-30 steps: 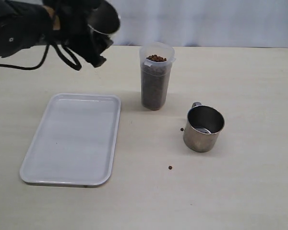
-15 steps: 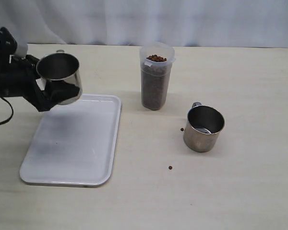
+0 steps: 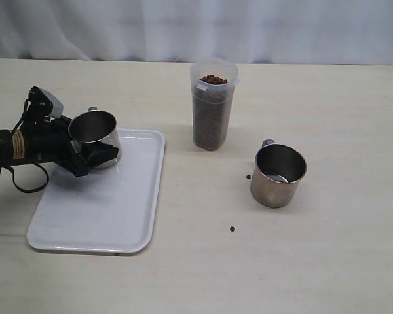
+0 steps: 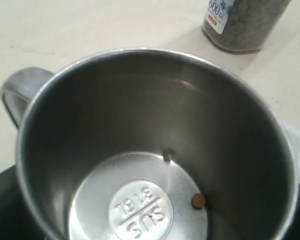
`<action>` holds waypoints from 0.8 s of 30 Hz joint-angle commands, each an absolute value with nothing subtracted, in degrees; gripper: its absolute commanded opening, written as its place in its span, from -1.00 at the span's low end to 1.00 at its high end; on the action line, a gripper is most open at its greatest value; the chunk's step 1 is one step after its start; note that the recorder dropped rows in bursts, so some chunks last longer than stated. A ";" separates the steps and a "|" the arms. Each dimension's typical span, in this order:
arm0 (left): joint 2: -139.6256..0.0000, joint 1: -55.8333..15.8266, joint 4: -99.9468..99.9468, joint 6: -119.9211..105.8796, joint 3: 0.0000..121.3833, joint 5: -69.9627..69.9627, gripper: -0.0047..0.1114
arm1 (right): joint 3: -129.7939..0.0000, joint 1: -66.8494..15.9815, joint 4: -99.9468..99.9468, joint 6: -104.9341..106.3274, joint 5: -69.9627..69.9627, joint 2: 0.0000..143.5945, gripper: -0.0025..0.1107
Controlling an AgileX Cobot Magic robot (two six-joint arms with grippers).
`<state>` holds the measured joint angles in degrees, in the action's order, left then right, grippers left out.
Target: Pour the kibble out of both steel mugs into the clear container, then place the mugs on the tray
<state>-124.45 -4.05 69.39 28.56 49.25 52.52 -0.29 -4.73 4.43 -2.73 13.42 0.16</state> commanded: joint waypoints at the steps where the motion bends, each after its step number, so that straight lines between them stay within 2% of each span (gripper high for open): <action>1: -124.90 -4.06 69.79 28.26 49.49 52.17 0.20 | 0.00 -4.85 5.16 -2.63 13.58 0.00 -0.88; 5: -124.47 -4.06 69.99 28.26 49.49 52.17 0.54 | 0.00 -4.85 5.16 -2.63 13.58 0.00 -0.88; 8: -123.19 -4.06 71.44 28.54 49.49 52.17 0.64 | 0.00 -4.85 5.16 -2.63 13.58 0.00 -0.88; 24: -115.88 -3.97 74.40 31.71 49.49 53.09 0.64 | 0.00 -4.85 5.16 -2.63 13.58 0.00 -0.88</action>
<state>-117.44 -4.05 74.29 30.07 49.25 52.00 -0.29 -4.73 4.43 -2.73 13.42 0.16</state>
